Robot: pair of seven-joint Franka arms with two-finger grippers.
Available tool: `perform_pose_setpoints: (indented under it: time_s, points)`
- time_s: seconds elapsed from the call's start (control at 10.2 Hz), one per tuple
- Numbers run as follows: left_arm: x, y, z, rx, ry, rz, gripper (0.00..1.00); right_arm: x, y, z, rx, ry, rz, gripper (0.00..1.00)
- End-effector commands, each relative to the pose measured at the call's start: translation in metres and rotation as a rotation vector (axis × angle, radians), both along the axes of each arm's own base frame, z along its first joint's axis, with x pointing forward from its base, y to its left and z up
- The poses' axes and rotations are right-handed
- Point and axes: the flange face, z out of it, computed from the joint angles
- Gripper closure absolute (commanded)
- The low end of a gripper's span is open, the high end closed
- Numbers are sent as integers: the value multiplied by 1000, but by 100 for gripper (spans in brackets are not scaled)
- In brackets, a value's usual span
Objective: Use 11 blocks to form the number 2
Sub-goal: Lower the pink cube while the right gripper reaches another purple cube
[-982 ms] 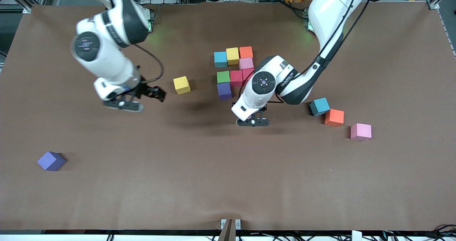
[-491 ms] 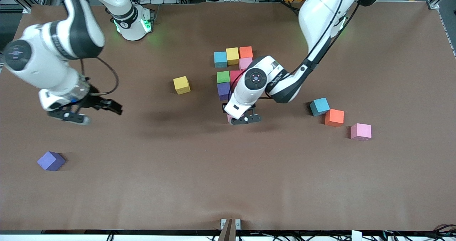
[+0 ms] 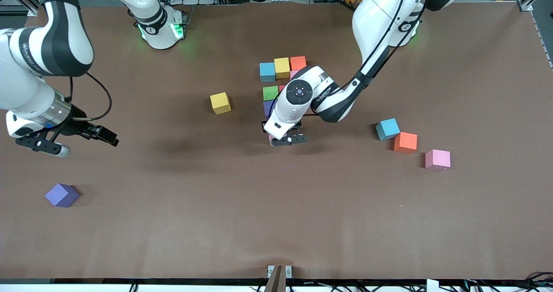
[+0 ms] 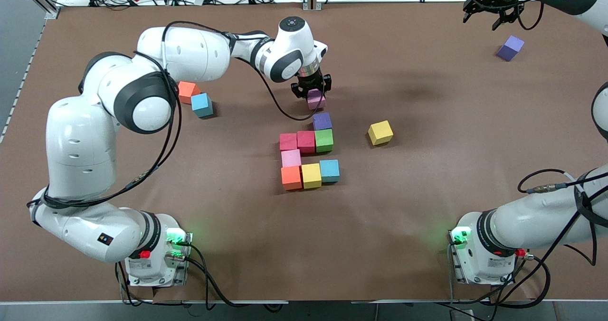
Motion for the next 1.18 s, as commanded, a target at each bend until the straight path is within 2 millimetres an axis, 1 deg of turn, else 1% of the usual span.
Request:
perform_pose_setpoints:
  time_s: [0.0,0.1,0.29,0.39,0.49,0.59,0.69,0.79,0.88,0.98,1.08]
  points:
    - [-11,-6,-1,33,22,-17,83,10,-30,-1,-15,-1,-21,0]
    - [-19,-12,-2,38,28,-31,83,12,-50,-8,-13,8,-57,0]
    - [-21,-9,-6,65,50,-42,83,22,-89,-32,-5,41,-138,0]
    - [-23,-9,-6,68,52,-44,83,25,-117,-47,-4,57,-183,0]
    - [-23,-10,-6,68,53,-47,83,31,-135,-56,-13,66,-196,0]
    - [-23,-10,-5,67,52,-46,83,37,-146,-68,-6,75,-226,0]
    - [-22,-11,-5,65,52,-45,83,42,-173,-83,6,78,-301,0]
    - [-22,-11,-5,65,53,-44,84,52,-199,-93,22,72,-359,0]
    - [-21,-11,-7,65,54,-46,84,65,-213,-104,39,69,-396,0]
    - [-21,-11,-7,65,54,-47,84,74,-228,-113,61,66,-486,0]
    - [-21,-11,-7,64,54,-47,84,79,-239,-125,61,64,-529,0]
